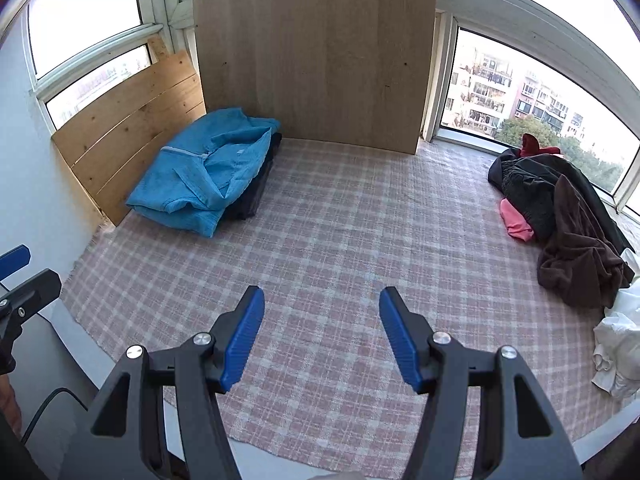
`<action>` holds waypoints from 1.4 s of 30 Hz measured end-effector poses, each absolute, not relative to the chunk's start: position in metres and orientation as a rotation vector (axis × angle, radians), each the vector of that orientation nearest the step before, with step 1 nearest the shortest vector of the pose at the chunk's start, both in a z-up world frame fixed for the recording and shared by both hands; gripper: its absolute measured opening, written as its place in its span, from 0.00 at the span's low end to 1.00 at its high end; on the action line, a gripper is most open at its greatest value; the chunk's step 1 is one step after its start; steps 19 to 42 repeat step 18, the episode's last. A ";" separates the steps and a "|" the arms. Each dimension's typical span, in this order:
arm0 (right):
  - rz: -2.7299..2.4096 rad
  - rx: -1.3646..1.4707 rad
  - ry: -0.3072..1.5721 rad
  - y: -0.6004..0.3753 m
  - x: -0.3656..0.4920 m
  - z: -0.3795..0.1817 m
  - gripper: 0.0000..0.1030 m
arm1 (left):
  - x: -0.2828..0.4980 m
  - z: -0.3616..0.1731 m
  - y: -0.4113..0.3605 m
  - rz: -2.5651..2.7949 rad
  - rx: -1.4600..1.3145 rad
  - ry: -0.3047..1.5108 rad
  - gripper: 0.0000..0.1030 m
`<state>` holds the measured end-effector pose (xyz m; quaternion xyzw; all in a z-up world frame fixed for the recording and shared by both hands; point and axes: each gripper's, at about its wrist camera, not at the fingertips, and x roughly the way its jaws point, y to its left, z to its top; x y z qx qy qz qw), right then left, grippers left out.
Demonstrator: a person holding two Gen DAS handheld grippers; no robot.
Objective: Fold clothes
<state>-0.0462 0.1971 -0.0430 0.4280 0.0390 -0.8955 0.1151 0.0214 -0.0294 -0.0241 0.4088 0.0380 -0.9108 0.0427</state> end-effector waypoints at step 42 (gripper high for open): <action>-2.628 1.264 0.103 0.205 -0.040 -0.045 0.57 | 0.026 -0.022 -0.026 -2.776 1.235 0.110 0.99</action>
